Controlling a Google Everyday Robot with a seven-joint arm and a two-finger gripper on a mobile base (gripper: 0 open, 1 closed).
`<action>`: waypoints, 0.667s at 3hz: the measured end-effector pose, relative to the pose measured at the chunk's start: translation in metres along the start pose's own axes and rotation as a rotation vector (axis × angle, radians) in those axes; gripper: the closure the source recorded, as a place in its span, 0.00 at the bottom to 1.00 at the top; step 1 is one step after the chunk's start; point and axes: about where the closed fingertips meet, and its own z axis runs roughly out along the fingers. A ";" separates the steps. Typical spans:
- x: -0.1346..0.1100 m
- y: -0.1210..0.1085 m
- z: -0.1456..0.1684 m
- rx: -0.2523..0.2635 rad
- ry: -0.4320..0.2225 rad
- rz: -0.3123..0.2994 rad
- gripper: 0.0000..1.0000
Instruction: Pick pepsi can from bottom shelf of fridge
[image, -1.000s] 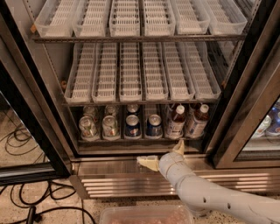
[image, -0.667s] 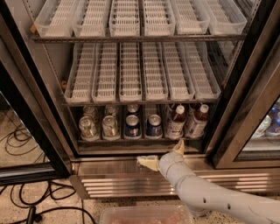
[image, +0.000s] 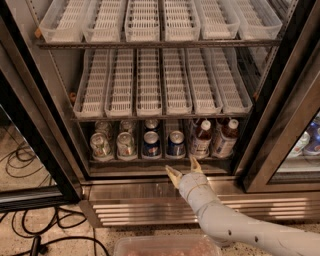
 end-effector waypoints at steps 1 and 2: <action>-0.004 -0.001 0.005 0.022 -0.046 -0.016 0.41; -0.006 -0.004 0.012 0.046 -0.081 -0.028 0.37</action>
Offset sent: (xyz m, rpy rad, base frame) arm 0.0205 -0.0007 0.0035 -0.0163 -0.1426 -0.0410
